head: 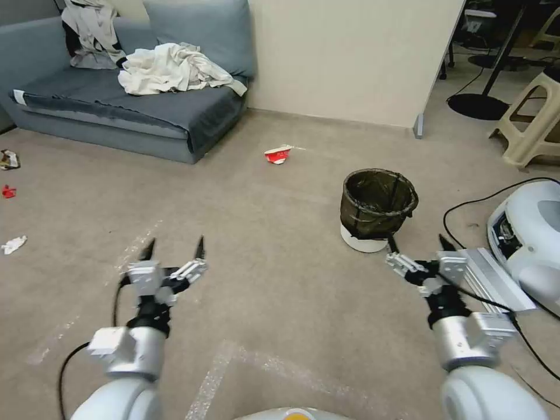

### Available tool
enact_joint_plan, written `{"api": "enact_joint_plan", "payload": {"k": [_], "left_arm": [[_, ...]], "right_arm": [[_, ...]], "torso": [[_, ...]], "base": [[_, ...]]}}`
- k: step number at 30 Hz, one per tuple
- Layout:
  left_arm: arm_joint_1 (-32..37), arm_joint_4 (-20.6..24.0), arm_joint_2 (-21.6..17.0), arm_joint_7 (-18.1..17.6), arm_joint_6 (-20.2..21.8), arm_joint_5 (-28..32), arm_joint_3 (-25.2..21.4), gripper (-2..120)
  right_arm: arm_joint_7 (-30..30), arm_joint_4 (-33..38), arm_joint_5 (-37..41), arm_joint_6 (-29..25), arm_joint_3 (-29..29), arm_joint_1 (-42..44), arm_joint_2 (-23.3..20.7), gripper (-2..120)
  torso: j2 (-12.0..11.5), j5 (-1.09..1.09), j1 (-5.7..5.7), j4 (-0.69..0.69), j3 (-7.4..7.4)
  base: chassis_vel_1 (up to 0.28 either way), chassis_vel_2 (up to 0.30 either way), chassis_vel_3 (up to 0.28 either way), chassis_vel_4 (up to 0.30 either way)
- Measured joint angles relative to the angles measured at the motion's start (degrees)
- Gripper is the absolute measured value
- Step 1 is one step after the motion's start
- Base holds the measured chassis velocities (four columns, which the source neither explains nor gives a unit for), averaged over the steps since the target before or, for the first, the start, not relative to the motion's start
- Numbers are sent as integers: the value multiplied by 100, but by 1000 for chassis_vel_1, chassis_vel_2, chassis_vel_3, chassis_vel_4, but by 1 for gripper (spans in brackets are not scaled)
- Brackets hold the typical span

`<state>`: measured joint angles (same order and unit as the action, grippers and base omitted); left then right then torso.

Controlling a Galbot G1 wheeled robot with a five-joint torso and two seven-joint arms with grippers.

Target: Pick up the trash can from the floor.

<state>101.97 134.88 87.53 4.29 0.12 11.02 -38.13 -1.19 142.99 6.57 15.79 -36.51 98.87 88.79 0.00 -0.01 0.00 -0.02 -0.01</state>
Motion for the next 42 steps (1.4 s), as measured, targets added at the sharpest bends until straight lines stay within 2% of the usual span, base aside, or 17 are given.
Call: {"api": "enact_joint_plan", "payload": {"k": [4, 7, 10, 11, 14, 23, 42], "left_arm": [[21, -138, -44, 31, -129, 26, -12, 100], [16, -168, -40, 39, -140, 27, -14, 100], [17, -185, -21, 41, -140, 26, -1, 100], [17, -185, -21, 41, -140, 26, -1, 100], [19, -188, 0, 41, -140, 34, 2, 100], [61, -188, 32, 80, -140, 25, 20, 100], [90, -220, 66, 117, -210, -25, 62, 100]], "right_arm": [[-5, 72, 29, 50, -16, 33, 8, 100], [-1, 6, 121, -143, -18, 33, -28, 100], [53, -327, 421, -922, -16, -11, -174, 100], [53, -327, 421, -922, -16, -11, -174, 100], [98, -528, 562, -1366, -5, -44, -258, 100], [125, -631, 551, -1534, 19, -63, -277, 100], [107, -624, 405, -1636, 26, -29, -257, 100]], "torso": [[0, 2, 0, 2, 0], [0, 1, 0, 2, 0], [0, 1, 0, 2, 0], [0, 1, 0, 2, 0], [0, 1, 0, 2, 0], [0, 1, 0, 2, 0], [0, 1, 0, 1, 1]], "base": [[0, 0, 0, 0], [0, 0, 0, 0], [0, 0, 0, 0], [0, 0, 0, 0], [0, 0, 0, 0], [-6, -3, -7, -6], [-90, -82, -87, -83]]}}
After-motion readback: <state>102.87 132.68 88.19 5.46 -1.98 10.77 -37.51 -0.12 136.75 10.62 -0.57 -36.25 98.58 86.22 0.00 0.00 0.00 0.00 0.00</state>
